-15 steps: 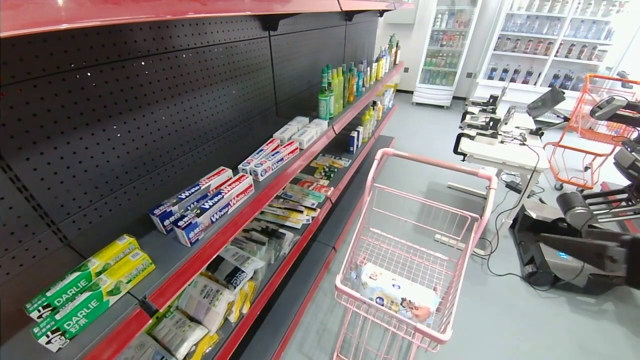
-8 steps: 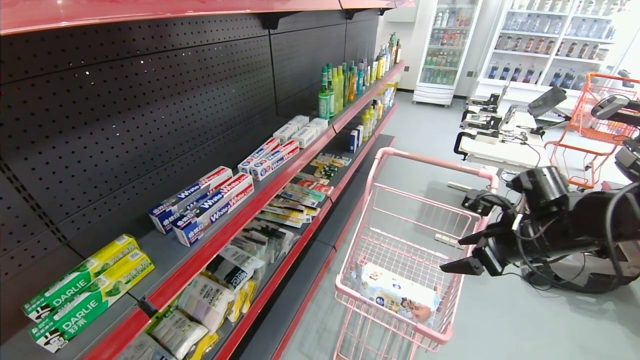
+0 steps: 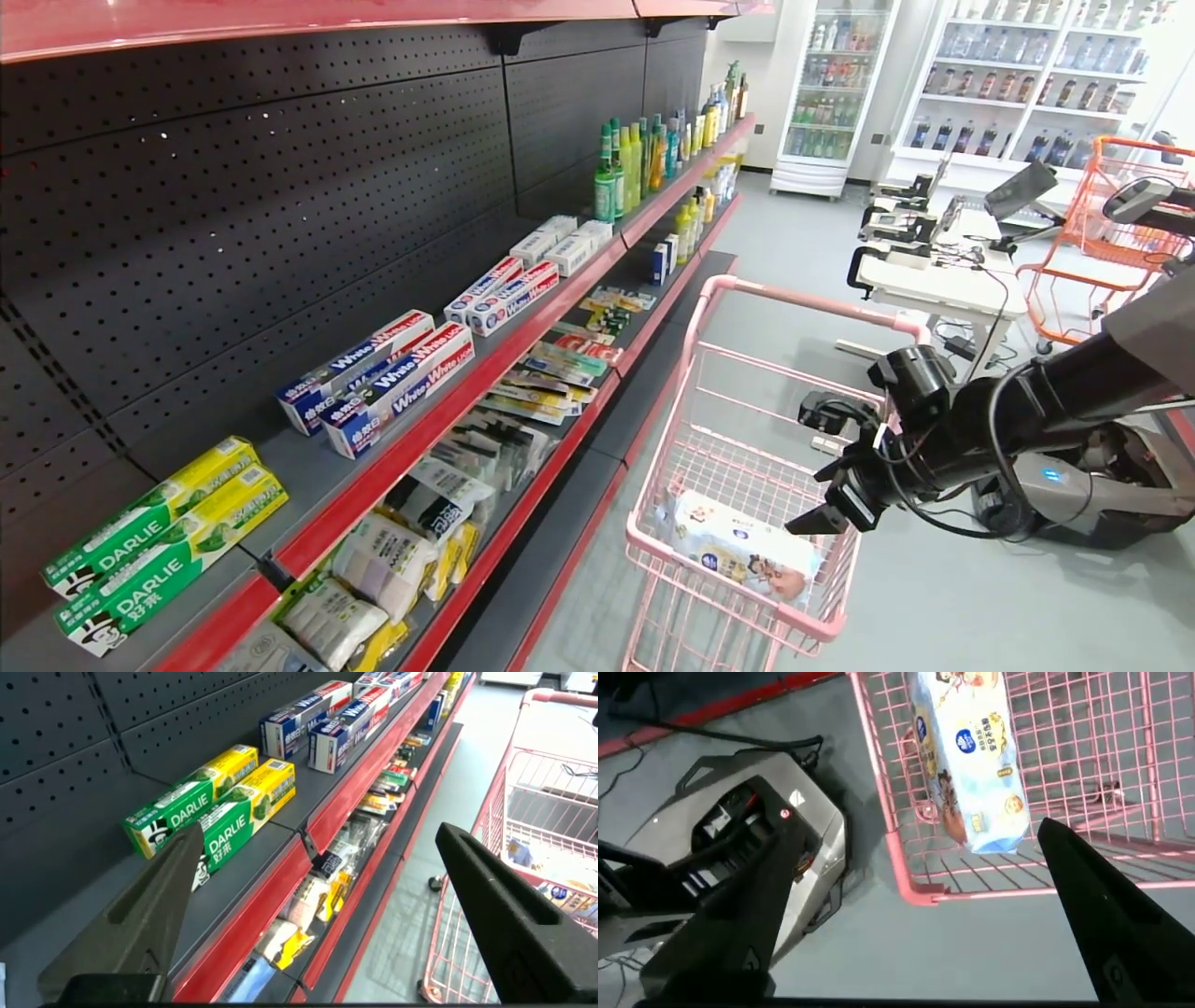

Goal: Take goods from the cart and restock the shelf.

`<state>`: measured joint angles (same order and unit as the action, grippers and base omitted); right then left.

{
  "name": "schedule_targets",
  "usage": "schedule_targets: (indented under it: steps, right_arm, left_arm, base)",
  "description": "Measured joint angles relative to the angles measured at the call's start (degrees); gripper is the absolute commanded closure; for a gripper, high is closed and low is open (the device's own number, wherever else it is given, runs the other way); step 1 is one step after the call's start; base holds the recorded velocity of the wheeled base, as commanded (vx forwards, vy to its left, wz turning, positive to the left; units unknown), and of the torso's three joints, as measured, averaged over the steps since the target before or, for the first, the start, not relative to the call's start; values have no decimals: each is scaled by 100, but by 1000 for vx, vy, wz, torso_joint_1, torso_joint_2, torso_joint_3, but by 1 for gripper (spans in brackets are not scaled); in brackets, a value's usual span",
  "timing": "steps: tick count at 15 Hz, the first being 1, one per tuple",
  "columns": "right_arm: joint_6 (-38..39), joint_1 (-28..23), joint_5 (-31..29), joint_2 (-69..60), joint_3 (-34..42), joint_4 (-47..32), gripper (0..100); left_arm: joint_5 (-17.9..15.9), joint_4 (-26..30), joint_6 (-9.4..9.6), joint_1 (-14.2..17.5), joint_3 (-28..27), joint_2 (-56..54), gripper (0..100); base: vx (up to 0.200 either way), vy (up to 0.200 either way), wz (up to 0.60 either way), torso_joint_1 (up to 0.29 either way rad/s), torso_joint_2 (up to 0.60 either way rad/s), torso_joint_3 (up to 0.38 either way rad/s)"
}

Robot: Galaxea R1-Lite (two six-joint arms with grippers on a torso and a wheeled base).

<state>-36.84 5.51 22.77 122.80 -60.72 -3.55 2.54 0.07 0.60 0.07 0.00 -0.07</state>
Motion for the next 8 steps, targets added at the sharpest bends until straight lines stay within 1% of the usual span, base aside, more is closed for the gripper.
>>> schedule_targets:
  steps: [3,6,8]
  right_arm:
    - [-449,-17,-2,254,-28,0,0]
    - [-681,-2,2,468,-96,-1,0]
    - [-824,-26,7,599,-155,2,0]
  left_arm:
    - [0,-2,2,0,0,0,0]
    - [-2,-7,2,0,0,0,0]
    - [0,-5,2,0,0,0,0]
  base:
    - [0,0,0,-90,196,100]
    - [0,0,0,-97,229,126]
    - [0,0,0,-139,285,154]
